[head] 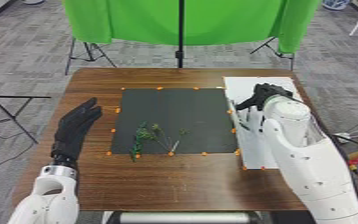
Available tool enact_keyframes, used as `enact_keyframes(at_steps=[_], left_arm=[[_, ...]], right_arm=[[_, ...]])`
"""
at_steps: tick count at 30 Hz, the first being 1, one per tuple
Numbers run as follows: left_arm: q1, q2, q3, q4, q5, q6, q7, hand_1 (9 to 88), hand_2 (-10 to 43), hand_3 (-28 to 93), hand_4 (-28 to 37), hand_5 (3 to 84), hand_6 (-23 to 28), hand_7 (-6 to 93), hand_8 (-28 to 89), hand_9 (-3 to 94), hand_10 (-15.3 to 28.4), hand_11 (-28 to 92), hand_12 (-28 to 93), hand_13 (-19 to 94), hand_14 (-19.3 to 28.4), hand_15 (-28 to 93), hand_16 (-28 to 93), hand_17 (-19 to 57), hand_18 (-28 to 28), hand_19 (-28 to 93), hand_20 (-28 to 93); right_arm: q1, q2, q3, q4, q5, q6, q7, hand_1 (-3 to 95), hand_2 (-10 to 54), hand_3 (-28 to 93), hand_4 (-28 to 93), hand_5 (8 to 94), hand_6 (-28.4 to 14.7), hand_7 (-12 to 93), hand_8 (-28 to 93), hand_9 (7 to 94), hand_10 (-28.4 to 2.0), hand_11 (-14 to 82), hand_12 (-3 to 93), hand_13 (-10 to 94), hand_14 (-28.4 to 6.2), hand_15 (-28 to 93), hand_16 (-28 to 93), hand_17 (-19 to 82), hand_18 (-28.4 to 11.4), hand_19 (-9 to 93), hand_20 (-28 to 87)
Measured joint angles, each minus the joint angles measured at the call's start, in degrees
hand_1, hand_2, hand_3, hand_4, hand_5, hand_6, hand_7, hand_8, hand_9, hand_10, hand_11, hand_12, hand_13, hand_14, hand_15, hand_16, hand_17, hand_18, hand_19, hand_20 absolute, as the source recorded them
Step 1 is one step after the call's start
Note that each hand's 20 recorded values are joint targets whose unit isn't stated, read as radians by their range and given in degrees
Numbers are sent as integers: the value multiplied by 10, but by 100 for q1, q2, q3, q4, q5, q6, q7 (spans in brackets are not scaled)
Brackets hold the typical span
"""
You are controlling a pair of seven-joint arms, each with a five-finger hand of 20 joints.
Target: Arrange flowers
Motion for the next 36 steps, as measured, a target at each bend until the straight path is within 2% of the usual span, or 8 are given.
enact_keyframes(at_steps=[6,10,23,24,25,27,31,36], left_arm=[[-5,-9,2,1,0,-5,-1,274,-78,633,-149,444,43,102,-49,432,137,154,122,320,171,91,51,25,126,46,178],[-30,-9,14,18,0,-14,-10,275,-76,631,-149,444,43,101,-48,432,137,153,122,320,171,91,51,25,126,46,177],[-131,-5,76,79,2,-106,-18,275,-76,630,-149,444,43,102,-48,431,136,153,123,320,171,90,51,24,126,45,177],[-136,-5,78,80,3,-114,-18,274,-76,630,-149,444,43,102,-48,431,137,153,123,320,171,89,51,24,126,45,177],[-141,-5,79,80,4,-119,-19,274,-77,631,-148,444,43,102,-49,431,137,152,123,320,171,89,51,24,126,44,176],[-148,-5,80,80,6,-130,-21,274,-77,632,-148,444,43,102,-49,431,137,152,122,319,171,89,51,23,126,44,176],[-154,-10,80,81,6,-137,-21,274,-76,631,-148,445,43,102,-49,431,137,151,122,320,171,88,51,23,127,44,176],[-151,-15,77,81,6,-141,-22,274,-77,632,-148,444,44,102,-48,431,137,152,122,320,169,88,52,23,127,44,176]], right_arm=[[-47,-123,0,116,108,85,76,175,-93,476,-132,841,-33,160,-75,898,-140,352,254,937,-38,540,323,642,-120,932,520],[-69,-193,-6,148,37,131,89,190,-95,485,-123,847,-36,163,-73,901,-141,352,251,937,-38,544,314,647,-117,932,510],[-84,-480,-234,356,-1299,234,-118,384,-95,569,-65,865,-24,197,-72,917,-125,368,247,937,-29,583,279,672,-103,932,508],[-88,-495,-234,363,-1297,269,-116,399,-94,571,-66,864,-23,200,-61,919,-122,371,246,937,-28,588,275,674,-103,932,513],[-94,-514,-234,371,-1289,309,-112,442,-89,561,-61,864,-22,200,52,922,-118,379,246,937,-25,602,265,678,-103,932,524],[-103,-549,-223,387,-1244,385,-82,488,-79,561,-59,873,-16,217,127,932,-111,397,246,937,-24,622,260,683,-104,932,538],[-130,-630,-157,407,-783,636,-22,516,-74,567,-48,880,-13,232,170,937,-104,422,245,937,-22,655,250,696,-105,932,575],[-278,-656,-60,368,-287,1168,16,504,-87,603,-18,882,-16,256,198,937,-98,459,241,937,-18,696,240,710,-110,932,622]])
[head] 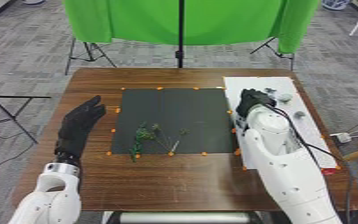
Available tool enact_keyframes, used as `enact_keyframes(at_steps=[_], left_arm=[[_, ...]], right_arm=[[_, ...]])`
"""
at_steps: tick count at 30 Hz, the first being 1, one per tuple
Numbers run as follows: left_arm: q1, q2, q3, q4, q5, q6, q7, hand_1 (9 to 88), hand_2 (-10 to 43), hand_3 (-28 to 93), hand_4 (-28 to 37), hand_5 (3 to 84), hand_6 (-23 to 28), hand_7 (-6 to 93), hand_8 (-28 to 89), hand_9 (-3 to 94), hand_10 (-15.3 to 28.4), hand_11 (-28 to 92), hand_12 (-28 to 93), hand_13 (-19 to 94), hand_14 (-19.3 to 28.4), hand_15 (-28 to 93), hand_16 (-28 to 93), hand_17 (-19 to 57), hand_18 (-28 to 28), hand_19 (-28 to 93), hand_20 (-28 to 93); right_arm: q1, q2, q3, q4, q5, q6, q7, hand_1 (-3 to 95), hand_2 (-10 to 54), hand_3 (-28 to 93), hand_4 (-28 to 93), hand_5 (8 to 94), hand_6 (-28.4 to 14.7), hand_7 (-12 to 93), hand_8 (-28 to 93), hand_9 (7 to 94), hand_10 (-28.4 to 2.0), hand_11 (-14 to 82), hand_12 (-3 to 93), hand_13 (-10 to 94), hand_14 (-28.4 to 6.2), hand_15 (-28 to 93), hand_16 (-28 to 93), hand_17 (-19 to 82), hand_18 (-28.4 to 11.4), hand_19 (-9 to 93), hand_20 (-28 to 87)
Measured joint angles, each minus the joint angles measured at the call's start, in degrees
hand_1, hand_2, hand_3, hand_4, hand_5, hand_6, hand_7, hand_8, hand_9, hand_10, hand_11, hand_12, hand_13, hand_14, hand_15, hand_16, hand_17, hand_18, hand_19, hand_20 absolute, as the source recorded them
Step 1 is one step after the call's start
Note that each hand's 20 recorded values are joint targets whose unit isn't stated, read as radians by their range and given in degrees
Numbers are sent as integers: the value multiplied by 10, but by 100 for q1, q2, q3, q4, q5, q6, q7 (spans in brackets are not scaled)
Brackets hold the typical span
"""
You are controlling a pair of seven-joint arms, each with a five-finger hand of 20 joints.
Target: Arrange flowers
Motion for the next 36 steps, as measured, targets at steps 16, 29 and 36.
enact_keyframes(at_steps=[16,29,36], left_arm=[[3,-12,-7,7,-1,-12,-4,274,-77,631,-148,445,44,102,-49,431,137,151,123,320,171,89,52,22,127,42,176],[-92,-4,20,56,1,-52,-4,273,-77,632,-148,444,43,101,-49,432,137,151,122,319,171,89,52,22,126,42,176],[-85,-9,20,55,1,-54,-16,274,-77,632,-148,444,44,100,-48,431,137,152,123,320,171,89,52,22,126,42,176]], right_arm=[[-1167,804,-48,-1279,1353,1990,-96,493,-95,629,4,885,-20,289,206,933,-96,494,238,937,-16,724,242,710,-120,932,656],[-1395,1127,-334,-2213,1882,2098,-225,487,-95,633,8,886,-18,294,204,933,-96,497,236,937,-15,723,247,710,-123,932,660],[-1606,865,-467,-2102,1711,2056,-116,484,-95,635,12,886,-17,295,205,935,-95,500,234,937,-16,727,245,717,-125,932,664]])
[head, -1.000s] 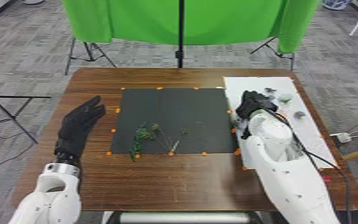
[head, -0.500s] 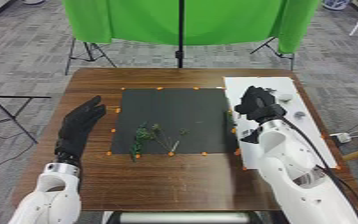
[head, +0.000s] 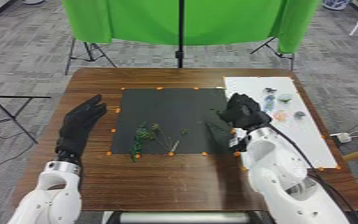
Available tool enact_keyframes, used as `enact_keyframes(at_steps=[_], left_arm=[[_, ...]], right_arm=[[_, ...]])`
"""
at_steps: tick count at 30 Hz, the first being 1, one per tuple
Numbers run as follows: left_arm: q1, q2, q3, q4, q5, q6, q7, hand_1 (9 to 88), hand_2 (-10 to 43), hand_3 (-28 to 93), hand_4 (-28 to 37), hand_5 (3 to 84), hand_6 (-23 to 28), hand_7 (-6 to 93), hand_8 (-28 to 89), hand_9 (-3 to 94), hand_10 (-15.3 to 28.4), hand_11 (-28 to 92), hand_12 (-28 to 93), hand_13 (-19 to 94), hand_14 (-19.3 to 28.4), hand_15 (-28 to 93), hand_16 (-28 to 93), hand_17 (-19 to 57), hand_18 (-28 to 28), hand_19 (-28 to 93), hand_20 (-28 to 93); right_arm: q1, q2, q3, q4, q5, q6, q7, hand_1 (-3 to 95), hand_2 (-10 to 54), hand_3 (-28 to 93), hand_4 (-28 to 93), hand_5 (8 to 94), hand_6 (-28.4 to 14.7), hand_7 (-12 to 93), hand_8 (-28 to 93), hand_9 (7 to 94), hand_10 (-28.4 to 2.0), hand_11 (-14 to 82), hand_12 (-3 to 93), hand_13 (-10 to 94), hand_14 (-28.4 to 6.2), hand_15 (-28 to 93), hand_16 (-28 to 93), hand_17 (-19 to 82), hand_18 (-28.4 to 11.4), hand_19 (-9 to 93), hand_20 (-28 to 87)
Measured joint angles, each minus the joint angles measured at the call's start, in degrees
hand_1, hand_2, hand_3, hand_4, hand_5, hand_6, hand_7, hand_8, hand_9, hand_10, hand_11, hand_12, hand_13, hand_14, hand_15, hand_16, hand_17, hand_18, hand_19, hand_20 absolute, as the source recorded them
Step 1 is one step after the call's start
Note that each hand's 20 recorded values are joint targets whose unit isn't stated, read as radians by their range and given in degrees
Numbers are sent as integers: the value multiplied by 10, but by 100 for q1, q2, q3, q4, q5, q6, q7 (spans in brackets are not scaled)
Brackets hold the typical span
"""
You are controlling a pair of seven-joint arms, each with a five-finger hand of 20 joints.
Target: Arrange flowers
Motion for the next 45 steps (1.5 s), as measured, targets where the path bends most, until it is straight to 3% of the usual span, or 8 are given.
enact_keyframes(at_steps=[21,30,38,45], left_arm=[[26,0,-5,-6,-1,-7,-8,273,-76,631,-148,444,44,99,-48,431,137,150,123,319,170,85,53,21,127,43,176],[25,0,-3,-3,-1,-10,-20,274,-76,630,-148,444,44,99,-48,431,137,151,123,319,170,86,53,21,127,42,175],[15,-1,1,-2,-1,-12,-28,273,-77,632,-148,444,44,99,-48,431,137,151,123,319,171,86,53,20,127,42,175],[25,-15,-8,-5,-1,-29,-35,273,-77,632,-148,444,44,99,-48,430,136,150,123,318,171,85,53,20,127,42,175]], right_arm=[[-288,-327,25,253,-132,-458,317,484,-72,610,-12,875,-16,281,171,933,-96,475,236,937,-9,705,246,709,-108,932,629],[-224,-462,72,230,-134,-697,407,394,-15,622,-19,881,-13,234,-58,937,-102,437,237,937,-14,676,247,703,-112,932,597],[-101,-564,47,234,19,-897,469,302,80,597,-30,867,-21,188,-88,937,-111,419,235,937,-21,658,253,695,-119,932,588],[-57,-575,72,126,5,-1253,567,287,105,576,-35,841,-26,157,-86,930,-115,409,240,937,-24,645,264,681,-118,932,578]])
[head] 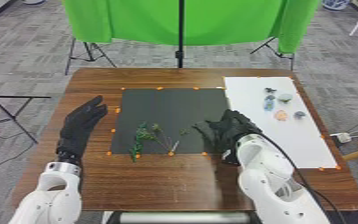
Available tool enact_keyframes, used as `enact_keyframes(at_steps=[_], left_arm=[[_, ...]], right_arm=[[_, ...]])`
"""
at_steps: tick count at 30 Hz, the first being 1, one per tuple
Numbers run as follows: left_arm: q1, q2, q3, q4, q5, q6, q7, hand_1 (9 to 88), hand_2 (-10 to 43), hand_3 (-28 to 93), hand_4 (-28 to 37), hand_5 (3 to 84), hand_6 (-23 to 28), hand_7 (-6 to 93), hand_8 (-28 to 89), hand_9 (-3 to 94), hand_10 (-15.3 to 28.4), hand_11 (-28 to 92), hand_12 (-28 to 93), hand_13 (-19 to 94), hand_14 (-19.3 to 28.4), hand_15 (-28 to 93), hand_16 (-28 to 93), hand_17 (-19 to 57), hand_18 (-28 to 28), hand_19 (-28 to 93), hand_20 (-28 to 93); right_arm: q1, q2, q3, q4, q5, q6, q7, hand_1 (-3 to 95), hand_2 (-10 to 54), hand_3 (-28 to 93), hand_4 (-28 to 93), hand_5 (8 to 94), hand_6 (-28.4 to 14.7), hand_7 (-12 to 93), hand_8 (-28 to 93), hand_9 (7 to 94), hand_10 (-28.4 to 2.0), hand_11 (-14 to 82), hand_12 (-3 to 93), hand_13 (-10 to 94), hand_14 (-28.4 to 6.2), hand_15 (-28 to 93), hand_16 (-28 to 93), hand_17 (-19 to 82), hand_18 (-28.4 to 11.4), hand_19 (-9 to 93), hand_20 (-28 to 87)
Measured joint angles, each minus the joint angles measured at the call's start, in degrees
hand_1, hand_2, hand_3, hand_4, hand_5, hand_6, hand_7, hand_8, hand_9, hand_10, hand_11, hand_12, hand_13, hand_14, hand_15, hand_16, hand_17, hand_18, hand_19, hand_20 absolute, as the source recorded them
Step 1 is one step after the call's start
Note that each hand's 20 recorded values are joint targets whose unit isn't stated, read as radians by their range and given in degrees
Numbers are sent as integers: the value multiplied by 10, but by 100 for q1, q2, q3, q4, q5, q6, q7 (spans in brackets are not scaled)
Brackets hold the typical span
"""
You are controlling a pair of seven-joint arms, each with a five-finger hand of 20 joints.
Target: Arrange flowers
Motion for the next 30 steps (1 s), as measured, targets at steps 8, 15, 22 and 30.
enact_keyframes(at_steps=[8,15,22,30], left_arm=[[48,-1,-31,-8,-5,-3,2,272,-76,631,-147,443,44,98,-48,430,136,149,123,318,171,83,54,20,127,42,175],[51,-1,-30,-8,-2,-21,-4,272,-76,631,-147,443,43,99,-48,430,136,149,123,317,170,83,54,20,127,41,174],[45,2,-26,-8,-1,-22,-24,272,-76,631,-147,443,44,97,-48,430,136,149,124,317,171,83,55,20,127,42,174],[40,4,-22,-8,-1,-25,-38,273,-76,630,-148,444,44,98,-48,430,136,149,124,317,171,83,55,20,128,42,175]], right_arm=[[-299,201,258,-422,165,-374,214,279,122,553,-32,834,-31,145,-81,928,-118,407,240,937,-26,636,270,679,-121,932,574],[-448,324,307,-734,388,-726,444,277,134,544,-30,846,-32,148,-78,930,-120,404,240,937,-28,635,272,677,-124,932,576],[-518,329,176,-977,629,-1036,598,277,140,538,-27,856,-32,155,-75,934,-122,400,240,937,-29,636,270,679,-126,932,577],[-507,251,35,-998,778,-1049,588,278,141,535,-27,852,-31,153,-78,931,-124,398,242,937,-32,632,270,674,-127,932,573]])
